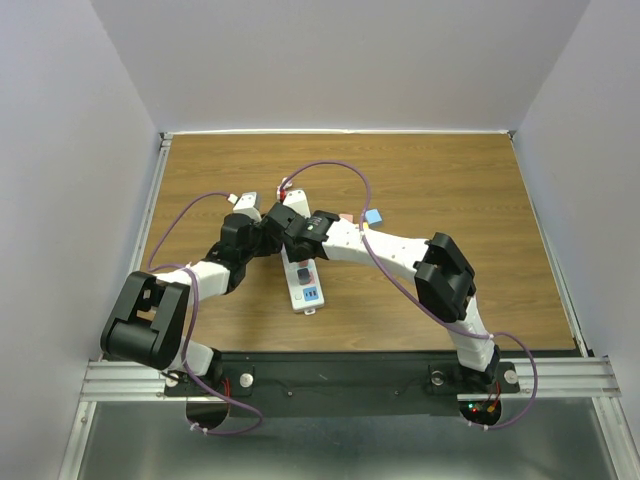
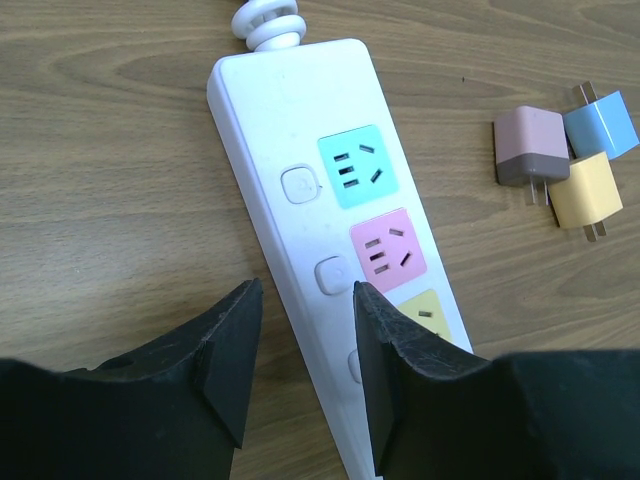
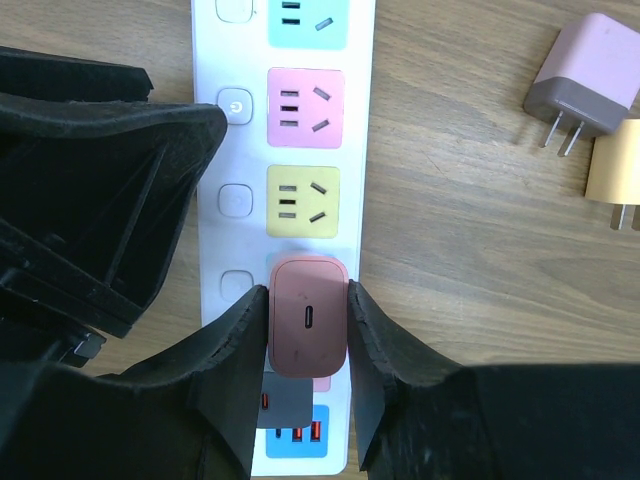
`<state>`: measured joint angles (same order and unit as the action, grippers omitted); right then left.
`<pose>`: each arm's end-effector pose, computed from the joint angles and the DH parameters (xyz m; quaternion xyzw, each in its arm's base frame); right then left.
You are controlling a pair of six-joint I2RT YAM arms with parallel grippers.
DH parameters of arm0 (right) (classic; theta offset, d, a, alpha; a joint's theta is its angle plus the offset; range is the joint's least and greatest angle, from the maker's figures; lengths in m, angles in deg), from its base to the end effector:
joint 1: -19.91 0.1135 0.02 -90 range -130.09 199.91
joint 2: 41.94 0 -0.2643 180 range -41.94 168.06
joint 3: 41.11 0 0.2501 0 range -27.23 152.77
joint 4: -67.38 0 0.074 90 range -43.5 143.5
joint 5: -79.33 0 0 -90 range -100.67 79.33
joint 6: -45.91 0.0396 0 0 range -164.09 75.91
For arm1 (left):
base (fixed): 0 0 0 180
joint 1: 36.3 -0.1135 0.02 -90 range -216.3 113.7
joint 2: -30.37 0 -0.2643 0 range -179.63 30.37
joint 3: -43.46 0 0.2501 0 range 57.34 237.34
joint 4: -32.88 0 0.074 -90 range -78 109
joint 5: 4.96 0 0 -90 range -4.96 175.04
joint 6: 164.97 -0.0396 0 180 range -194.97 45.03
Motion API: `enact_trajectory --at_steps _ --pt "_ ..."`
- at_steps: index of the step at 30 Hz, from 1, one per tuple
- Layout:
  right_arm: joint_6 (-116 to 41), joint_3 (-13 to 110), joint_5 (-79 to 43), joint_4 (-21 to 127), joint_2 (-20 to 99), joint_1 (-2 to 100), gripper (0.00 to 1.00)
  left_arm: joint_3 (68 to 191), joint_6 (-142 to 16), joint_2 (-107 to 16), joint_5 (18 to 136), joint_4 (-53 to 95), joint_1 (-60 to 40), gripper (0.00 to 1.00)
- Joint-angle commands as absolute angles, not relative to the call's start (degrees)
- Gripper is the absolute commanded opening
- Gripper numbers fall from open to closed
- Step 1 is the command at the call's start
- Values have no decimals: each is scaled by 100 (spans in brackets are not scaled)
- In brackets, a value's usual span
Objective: Insert the plug
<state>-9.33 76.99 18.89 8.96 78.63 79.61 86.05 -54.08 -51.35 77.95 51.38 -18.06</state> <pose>0.2475 0.3848 0.2355 -0.1395 0.9276 0.0107 0.3463 0.2663 -0.0929 0.1773 0.0162 0.8213 -0.2381 0.5182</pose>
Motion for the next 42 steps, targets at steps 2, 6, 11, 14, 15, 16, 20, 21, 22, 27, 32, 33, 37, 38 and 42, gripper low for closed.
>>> enact_trajectory --at_steps 2,6,11,14,15,16,20,21,22,27,32,33,37,38,42 --pt "-823 7956 2018 929 7926 8038 0 8599 -5458 -5155 7731 5389 -1828 52" --pt "-815 7973 1957 929 7979 8038 0 8608 -5475 -5172 7705 5398 -1828 51" --pt "-823 8034 1869 938 8049 8055 0 8617 -5475 -5190 7705 5389 -1828 51" --pt "-823 8043 1868 938 8058 8064 0 8626 -5475 -5190 7687 5389 -1828 51" --pt "-832 8026 1868 946 8058 8082 0 8634 -5475 -5199 7687 5389 -1828 50" --pt "-832 8017 1877 938 8067 8082 0 8634 -5484 -5199 7687 5381 -1828 50" --pt "-850 7912 1912 946 8005 8082 1 8634 -5484 -5199 7669 5372 -1828 50" --pt "-850 7885 1904 938 7988 8090 0 8634 -5484 -5208 7678 5372 -1828 50" --pt "-850 7824 1895 938 7979 8091 0 8634 -5484 -5216 7670 5372 -1828 50" --pt "-806 7657 1851 929 7978 8204 0 8652 -5484 -5234 7678 5363 -1828 49" --pt "-692 7455 1737 938 7900 8319 0 8678 -5502 -5260 7669 5345 -1802 48" --pt "-674 7376 1693 920 7882 8336 0 8687 -5502 -5278 7678 5354 -1793 48" --pt "-525 7157 1658 902 7777 8398 0 8696 -5519 -5278 7696 5328 -1784 48" --pt "-498 7103 1649 885 7768 8389 0 8696 -5510 -5278 7696 5328 -1784 48" --pt "-402 6910 1570 859 7750 8389 0 8705 -5528 -5296 7687 5310 -1784 48"
